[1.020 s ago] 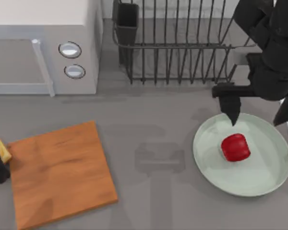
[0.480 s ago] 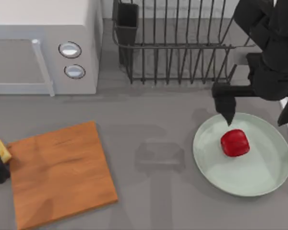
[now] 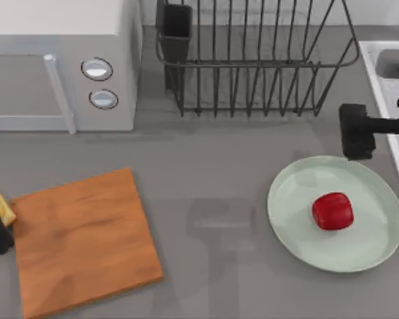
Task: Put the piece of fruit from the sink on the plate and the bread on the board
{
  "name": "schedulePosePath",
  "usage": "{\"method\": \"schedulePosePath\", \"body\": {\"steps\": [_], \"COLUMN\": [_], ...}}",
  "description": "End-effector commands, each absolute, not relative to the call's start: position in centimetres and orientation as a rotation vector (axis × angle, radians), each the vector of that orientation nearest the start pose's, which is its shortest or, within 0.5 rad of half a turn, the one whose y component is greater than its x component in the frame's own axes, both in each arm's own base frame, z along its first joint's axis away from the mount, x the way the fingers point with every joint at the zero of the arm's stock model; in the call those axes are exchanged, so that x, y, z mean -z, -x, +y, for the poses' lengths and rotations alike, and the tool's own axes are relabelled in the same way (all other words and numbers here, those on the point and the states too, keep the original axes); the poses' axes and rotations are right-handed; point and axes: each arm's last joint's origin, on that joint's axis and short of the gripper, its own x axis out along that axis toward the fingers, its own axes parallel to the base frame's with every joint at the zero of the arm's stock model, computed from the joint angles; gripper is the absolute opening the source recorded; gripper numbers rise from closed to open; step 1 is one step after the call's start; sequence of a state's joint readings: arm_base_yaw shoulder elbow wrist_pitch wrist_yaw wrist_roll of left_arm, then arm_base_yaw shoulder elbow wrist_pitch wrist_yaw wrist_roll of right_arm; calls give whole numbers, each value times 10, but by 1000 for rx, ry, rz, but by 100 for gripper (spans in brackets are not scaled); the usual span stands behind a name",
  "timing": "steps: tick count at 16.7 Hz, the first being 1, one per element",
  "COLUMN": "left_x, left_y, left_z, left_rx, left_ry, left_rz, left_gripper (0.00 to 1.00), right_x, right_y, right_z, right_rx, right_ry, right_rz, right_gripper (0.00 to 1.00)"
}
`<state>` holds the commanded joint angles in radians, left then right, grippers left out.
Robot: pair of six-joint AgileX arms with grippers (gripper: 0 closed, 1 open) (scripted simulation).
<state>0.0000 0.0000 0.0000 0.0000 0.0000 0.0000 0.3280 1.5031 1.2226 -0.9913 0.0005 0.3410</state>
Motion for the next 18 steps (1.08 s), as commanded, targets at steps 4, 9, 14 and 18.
{"method": "schedulePosePath", "body": {"steps": [4,9,14,18], "left_x": [-160,-160,-160,-160], "left_y": [-106,-106,-106,-106], "left_z": [-1,-1,-1,-1], "left_rx": [0,0,0,0], "left_ry": [0,0,0,0], "left_rz": [0,0,0,0], "left_gripper": [100,100,100,100], "right_x": [-271,-241,-183,-161], "right_y": [-211,-136,-108,-106], "right_z": [55,19,4,-1], "right_rx": [-109,-103,-41,-3], "right_ry": [-120,-108,-42,-3], "right_rz": [956,481,138,8], "right_gripper": [100,100,100,100]}}
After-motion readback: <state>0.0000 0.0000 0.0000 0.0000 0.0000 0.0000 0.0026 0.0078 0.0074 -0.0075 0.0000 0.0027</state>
